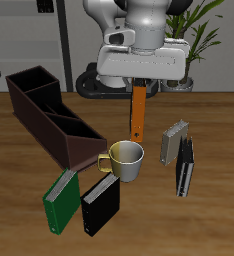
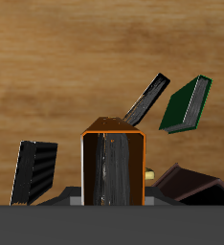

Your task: Place the orange book into the right desk caddy's back compartment

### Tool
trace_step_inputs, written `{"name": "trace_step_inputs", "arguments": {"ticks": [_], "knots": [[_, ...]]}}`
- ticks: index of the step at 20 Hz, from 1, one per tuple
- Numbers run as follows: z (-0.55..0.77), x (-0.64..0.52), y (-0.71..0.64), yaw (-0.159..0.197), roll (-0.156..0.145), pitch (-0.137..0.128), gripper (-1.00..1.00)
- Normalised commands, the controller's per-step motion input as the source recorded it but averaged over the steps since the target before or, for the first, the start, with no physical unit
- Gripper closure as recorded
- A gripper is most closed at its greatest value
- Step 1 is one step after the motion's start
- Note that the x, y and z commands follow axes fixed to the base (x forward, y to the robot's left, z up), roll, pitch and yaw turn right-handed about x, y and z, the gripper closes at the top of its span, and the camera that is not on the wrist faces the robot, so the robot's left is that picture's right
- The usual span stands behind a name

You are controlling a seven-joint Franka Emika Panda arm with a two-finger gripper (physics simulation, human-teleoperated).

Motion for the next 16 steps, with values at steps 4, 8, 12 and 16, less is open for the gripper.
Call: {"name": "trace_step_inputs", "arguments": {"ticks": [4, 8, 12, 16], "knots": [[0.35, -0.47, -0.07, 0.033, -0.003, -0.016, 1.00], [0.36, -0.46, 0.04, -0.017, 0.018, -0.008, 1.00], [0.32, -0.44, -0.02, 0.069, 0.023, -0.041, 1.00], [0.23, -0.35, -0.22, -0.010, -0.046, 0.013, 1.00]]}}
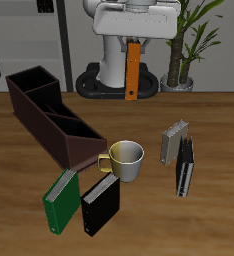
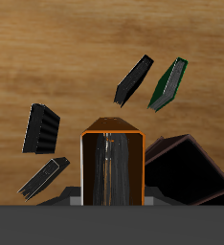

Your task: Place the orange book into the right desk caddy's back compartment

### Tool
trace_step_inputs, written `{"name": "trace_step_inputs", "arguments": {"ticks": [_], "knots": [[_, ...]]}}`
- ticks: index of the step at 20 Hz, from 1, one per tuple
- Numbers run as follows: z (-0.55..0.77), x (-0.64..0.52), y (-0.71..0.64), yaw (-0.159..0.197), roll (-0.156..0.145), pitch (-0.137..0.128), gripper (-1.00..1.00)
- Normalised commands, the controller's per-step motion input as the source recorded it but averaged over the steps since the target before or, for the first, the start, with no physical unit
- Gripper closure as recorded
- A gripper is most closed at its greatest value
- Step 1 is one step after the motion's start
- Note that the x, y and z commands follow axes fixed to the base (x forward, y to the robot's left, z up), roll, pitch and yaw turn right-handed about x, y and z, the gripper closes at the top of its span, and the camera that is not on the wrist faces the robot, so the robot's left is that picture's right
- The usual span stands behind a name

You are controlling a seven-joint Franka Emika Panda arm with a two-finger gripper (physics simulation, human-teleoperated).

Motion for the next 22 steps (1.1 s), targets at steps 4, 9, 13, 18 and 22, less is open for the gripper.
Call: {"name": "trace_step_inputs", "arguments": {"ticks": [4, 9, 13, 18, 22], "knots": [[0.03, -0.53, 0.04, 0.047, 0.032, 0.003, 1.00], [-0.07, -0.30, -0.13, -0.012, -0.005, 0.051, 1.00], [-0.03, -0.29, -0.26, 0.026, -0.029, -0.016, 1.00], [-0.01, -0.44, -0.13, 0.047, -0.036, -0.032, 1.00], [-0.02, -0.28, -0.04, 0.053, -0.016, -0.022, 1.00]]}}
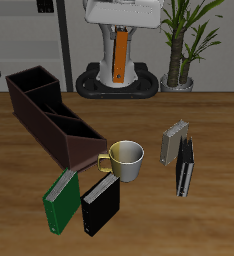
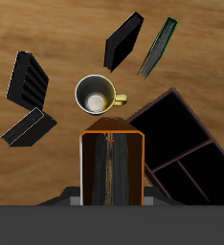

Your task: Place the orange book into the right desk caddy's back compartment

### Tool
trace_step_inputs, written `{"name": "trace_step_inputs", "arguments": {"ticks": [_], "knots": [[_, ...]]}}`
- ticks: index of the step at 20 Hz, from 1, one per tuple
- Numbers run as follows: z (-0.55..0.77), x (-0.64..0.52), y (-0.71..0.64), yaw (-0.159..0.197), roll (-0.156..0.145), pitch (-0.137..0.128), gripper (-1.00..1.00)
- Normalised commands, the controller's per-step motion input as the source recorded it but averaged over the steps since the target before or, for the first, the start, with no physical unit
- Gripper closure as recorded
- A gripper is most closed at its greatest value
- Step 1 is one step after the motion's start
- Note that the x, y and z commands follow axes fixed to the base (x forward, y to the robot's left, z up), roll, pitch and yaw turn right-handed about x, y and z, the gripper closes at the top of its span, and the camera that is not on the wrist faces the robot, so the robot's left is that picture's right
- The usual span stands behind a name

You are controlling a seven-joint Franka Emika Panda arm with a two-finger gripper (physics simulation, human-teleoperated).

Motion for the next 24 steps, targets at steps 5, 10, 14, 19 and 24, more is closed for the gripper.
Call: {"name": "trace_step_inputs", "arguments": {"ticks": [5, 10, 14, 19, 24], "knots": [[-0.02, -0.21, -0.15, 0.029, -0.041, 0.007, 1.00], [0.01, -0.27, -0.04, 0.055, -0.011, -0.007, 1.00], [0.03, -0.35, -0.02, 0.068, -0.021, -0.005, 1.00], [0.07, -0.30, -0.06, 0.076, -0.024, -0.021, 1.00], [0.06, -0.34, -0.10, 0.055, -0.027, -0.021, 1.00]]}}
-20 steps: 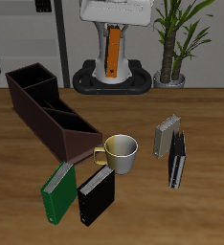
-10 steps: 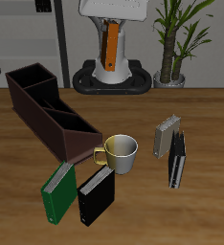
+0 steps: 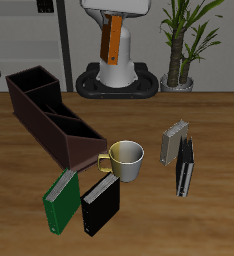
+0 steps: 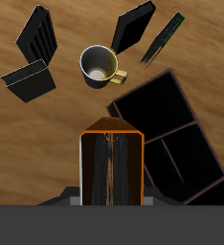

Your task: Place the orange book into the right desk caddy's back compartment

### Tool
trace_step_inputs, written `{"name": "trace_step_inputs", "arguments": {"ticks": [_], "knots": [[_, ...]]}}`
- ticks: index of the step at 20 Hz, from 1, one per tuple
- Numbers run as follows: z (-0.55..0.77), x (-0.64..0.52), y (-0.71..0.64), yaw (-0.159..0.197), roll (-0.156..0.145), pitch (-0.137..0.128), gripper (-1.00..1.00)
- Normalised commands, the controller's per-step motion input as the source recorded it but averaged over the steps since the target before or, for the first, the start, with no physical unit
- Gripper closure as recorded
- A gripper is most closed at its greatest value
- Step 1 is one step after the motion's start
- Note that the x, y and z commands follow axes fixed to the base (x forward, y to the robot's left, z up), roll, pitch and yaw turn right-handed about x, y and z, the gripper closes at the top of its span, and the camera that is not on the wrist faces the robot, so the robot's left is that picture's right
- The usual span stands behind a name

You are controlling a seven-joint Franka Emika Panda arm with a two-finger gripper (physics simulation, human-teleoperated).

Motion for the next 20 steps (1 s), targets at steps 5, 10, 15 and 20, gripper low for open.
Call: {"name": "trace_step_inputs", "arguments": {"ticks": [5, 10, 15, 20], "knots": [[-0.02, -0.26, -0.12, 0.062, -0.032, -0.006, 1.00], [0.03, -0.29, -0.13, 0.031, -0.023, -0.021, 1.00], [0.07, -0.26, -0.22, 0.025, -0.040, -0.010, 1.00], [0.04, -0.12, -0.28, 0.046, -0.043, 0.014, 1.00]]}}
